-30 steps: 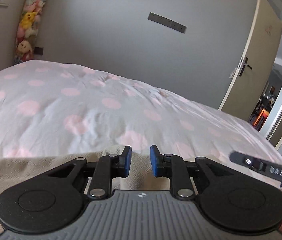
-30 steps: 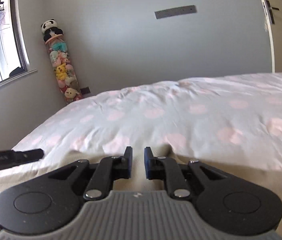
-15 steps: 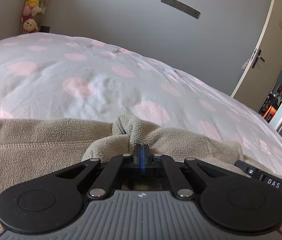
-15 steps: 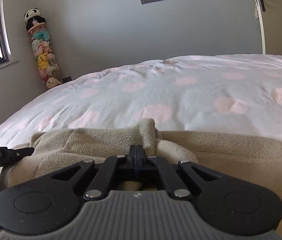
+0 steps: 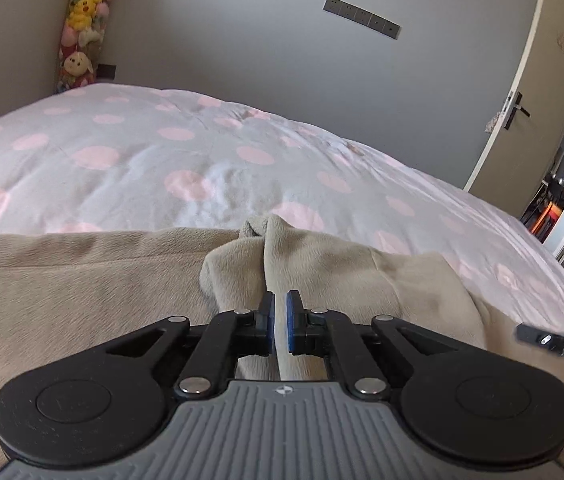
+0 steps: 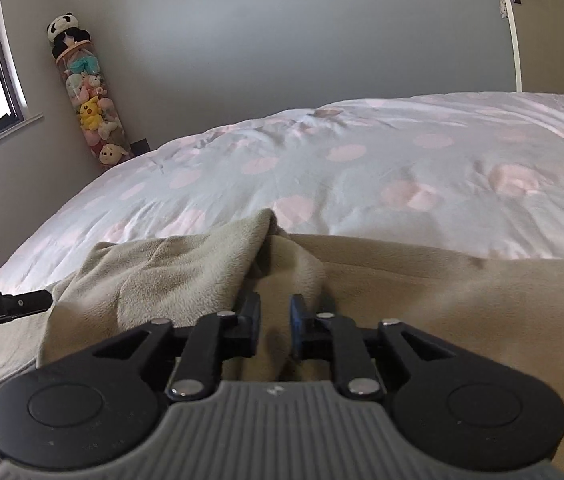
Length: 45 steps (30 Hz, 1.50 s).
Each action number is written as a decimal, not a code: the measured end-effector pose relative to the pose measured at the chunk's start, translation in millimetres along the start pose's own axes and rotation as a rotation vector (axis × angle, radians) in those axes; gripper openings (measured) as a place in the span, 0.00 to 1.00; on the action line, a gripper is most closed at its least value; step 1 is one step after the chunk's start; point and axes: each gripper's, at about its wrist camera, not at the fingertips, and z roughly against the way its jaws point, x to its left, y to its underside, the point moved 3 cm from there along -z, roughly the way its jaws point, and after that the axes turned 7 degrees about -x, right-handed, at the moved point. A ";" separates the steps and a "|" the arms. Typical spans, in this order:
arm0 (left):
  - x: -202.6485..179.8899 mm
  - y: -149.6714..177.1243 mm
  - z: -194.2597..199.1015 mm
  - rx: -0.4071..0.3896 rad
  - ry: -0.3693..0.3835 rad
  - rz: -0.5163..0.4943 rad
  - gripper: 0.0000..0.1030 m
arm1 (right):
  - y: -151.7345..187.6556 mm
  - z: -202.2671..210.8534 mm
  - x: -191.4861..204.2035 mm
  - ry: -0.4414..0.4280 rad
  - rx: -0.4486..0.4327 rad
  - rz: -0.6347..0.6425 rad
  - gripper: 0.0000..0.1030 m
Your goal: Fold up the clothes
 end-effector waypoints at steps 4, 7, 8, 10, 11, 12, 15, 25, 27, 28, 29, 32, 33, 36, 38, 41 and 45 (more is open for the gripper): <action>-3.5 8.1 41.9 0.036 -0.066 -0.018 0.14 | -19.1 60.9 -60.0 0.109 0.038 -0.003 0.41; -2.0 14.8 66.6 0.063 -0.094 0.012 0.14 | -38.8 107.8 -121.7 0.238 0.083 -0.036 0.41; -1.8 17.3 74.4 0.073 -0.103 0.023 0.14 | -45.9 123.9 -142.5 0.279 0.098 -0.046 0.41; -2.9 23.0 88.3 0.088 -0.121 0.038 0.15 | -61.1 156.6 -183.7 0.363 0.129 -0.063 0.41; -3.4 26.4 93.3 0.094 -0.126 0.045 0.16 | -68.8 171.3 -203.0 0.398 0.145 -0.070 0.42; -4.0 29.7 98.3 0.101 -0.131 0.051 0.17 | -76.4 185.6 -222.2 0.431 0.160 -0.077 0.42; -5.2 41.4 110.3 0.131 -0.139 0.073 0.18 | -96.5 219.9 -281.9 0.518 0.227 -0.094 0.54; -21.0 51.4 126.8 0.192 -0.163 0.044 0.18 | -73.7 250.6 -411.5 0.615 0.390 -0.320 0.57; -26.4 48.4 126.4 0.192 -0.174 0.021 0.18 | -64.4 244.5 -418.9 0.583 0.392 -0.344 0.57; -29.4 47.5 125.7 0.192 -0.181 0.010 0.18 | -60.7 240.1 -419.8 0.579 0.400 -0.338 0.57; -31.6 46.9 125.4 0.193 -0.185 0.003 0.18 | -56.9 235.2 -421.0 0.577 0.414 -0.330 0.57; -33.9 47.8 123.5 0.203 -0.191 0.004 0.18 | -45.7 224.6 -427.4 0.571 0.445 -0.334 0.57; -34.4 48.6 123.1 0.204 -0.192 0.005 0.18 | -41.6 222.4 -430.0 0.567 0.451 -0.341 0.55; -39.6 50.9 121.2 0.207 -0.192 0.001 0.18 | -30.3 214.3 -432.6 0.567 0.477 -0.334 0.49; -41.1 52.2 121.4 0.211 -0.185 0.004 0.18 | -27.0 206.6 -425.5 0.568 0.504 -0.284 0.40; -40.7 50.7 126.6 0.209 -0.168 0.003 0.19 | -32.2 205.2 -415.2 0.576 0.506 -0.217 0.28; -28.9 44.2 136.6 0.184 -0.180 0.014 0.21 | -53.1 221.7 -405.5 0.580 0.447 -0.206 0.16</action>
